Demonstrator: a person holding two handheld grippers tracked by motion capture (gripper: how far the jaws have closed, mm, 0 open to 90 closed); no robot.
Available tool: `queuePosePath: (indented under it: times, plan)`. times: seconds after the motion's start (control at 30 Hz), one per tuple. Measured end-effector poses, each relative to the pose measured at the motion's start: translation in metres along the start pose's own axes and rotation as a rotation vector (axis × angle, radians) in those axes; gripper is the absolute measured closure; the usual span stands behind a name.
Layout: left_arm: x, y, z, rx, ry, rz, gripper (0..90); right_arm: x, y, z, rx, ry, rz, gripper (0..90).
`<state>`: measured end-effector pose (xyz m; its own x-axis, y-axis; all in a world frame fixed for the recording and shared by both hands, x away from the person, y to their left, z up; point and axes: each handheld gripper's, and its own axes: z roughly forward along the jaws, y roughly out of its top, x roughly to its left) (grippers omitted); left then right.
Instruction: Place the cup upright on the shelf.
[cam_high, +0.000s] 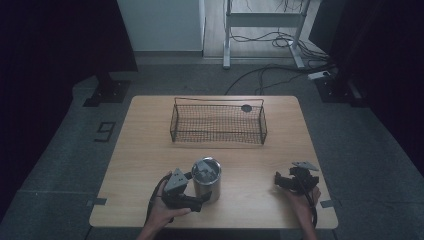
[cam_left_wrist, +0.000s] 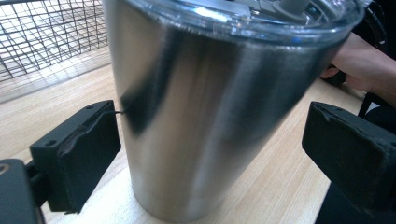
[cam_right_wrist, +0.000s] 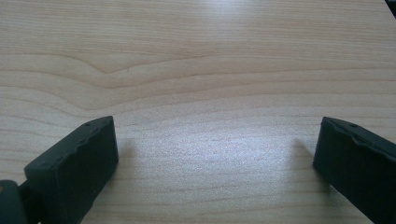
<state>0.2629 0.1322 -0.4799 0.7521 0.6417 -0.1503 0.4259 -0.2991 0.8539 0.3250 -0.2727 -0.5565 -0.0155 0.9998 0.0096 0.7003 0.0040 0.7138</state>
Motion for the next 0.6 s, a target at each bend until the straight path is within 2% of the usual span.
queuePosePath:
  times: [0.37,0.6]
  plan:
    - [0.001,0.006,0.017,0.003,0.019,0.006,1.6,0.000,0.000,0.000,0.001,0.000,0.001,0.0]
    - [0.001,0.013,0.027,-0.014,0.021,0.011,0.0,0.000,0.000,0.000,0.000,0.000,0.000,0.0]
